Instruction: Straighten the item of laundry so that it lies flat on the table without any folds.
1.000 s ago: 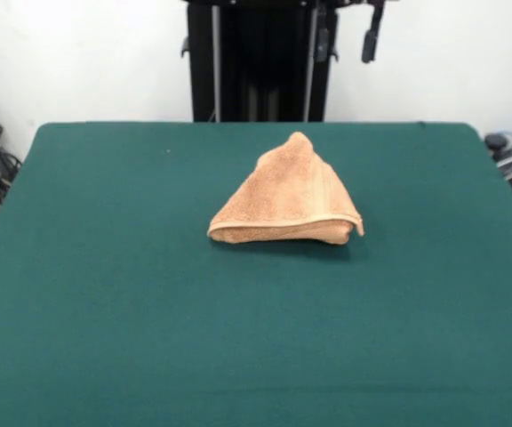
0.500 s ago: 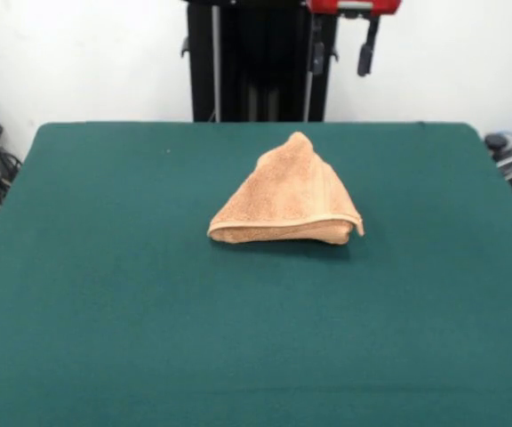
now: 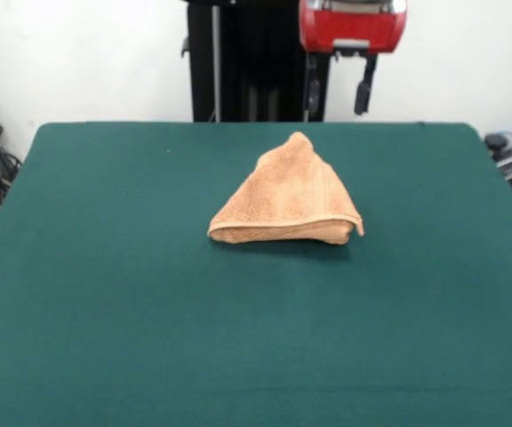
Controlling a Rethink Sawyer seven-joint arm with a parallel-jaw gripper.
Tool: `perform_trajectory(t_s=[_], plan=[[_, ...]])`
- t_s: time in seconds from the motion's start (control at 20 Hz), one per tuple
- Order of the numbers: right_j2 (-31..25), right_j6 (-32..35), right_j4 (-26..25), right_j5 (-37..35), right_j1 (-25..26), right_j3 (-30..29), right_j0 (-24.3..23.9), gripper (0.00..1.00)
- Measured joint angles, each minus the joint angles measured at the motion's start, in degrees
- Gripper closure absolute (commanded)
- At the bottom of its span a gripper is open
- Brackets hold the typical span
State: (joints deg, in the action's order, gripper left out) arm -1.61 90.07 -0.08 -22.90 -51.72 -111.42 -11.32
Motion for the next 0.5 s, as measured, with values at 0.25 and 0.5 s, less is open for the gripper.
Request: perform_trajectory(t_s=[0.25,0.5], plan=[[0.1,0.0,0.2,0.0,3.5,3.3,0.2,0.00],[0.5,0.0,0.9,0.0,5.6,5.5,0.8,0.00]])
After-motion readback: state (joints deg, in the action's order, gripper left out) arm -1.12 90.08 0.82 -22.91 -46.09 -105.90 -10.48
